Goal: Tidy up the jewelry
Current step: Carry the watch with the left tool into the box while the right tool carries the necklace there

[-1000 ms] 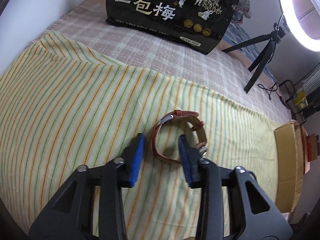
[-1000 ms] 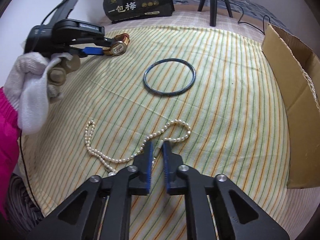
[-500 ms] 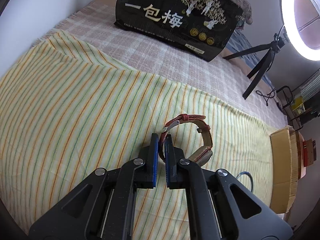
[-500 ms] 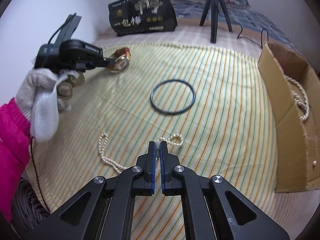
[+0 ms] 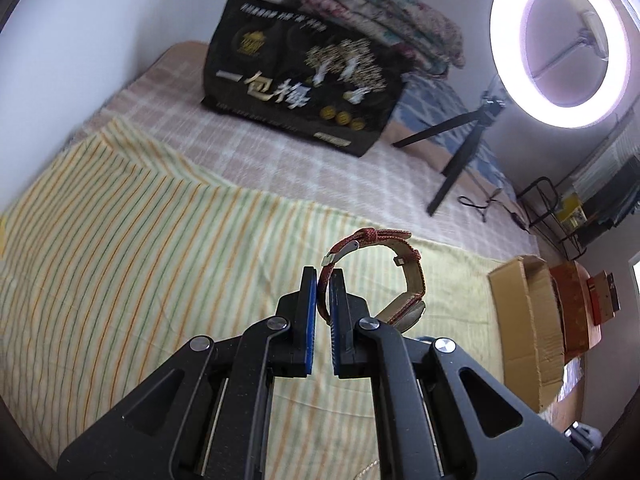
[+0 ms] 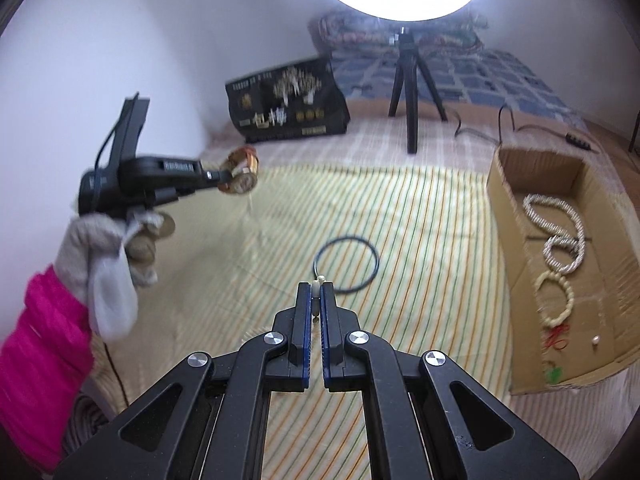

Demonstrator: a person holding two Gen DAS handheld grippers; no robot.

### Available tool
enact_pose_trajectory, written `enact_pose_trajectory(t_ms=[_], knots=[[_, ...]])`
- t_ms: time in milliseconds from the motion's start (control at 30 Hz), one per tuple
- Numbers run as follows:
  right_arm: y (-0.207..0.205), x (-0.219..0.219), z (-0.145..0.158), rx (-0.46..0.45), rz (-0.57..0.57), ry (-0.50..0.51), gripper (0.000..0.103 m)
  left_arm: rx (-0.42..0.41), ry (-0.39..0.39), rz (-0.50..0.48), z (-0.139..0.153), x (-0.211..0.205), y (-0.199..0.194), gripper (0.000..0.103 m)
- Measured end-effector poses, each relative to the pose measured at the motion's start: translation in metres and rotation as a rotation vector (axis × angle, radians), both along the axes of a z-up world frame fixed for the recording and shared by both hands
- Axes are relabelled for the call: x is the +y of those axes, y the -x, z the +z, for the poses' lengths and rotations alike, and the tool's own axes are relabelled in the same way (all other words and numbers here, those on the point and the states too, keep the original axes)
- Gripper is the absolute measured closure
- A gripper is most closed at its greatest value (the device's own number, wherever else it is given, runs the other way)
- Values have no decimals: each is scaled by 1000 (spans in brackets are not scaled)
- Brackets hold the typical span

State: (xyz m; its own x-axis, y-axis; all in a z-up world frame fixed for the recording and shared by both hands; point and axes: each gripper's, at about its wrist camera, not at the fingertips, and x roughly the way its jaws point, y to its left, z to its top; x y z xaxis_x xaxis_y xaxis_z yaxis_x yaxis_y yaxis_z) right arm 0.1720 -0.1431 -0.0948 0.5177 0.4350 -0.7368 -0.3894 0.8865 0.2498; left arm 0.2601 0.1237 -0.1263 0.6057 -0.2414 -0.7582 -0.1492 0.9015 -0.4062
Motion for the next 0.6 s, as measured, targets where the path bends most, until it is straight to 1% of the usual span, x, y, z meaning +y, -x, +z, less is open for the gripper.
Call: enact_pose_trajectory(t_ms=[300, 600], knots=[[13, -18, 51, -109, -43, -54, 100, -75, -20, -75, 38, -32, 24, 99], [21, -48, 82, -180, -108, -82, 100, -123, -49, -168, 62, -73, 45, 99]])
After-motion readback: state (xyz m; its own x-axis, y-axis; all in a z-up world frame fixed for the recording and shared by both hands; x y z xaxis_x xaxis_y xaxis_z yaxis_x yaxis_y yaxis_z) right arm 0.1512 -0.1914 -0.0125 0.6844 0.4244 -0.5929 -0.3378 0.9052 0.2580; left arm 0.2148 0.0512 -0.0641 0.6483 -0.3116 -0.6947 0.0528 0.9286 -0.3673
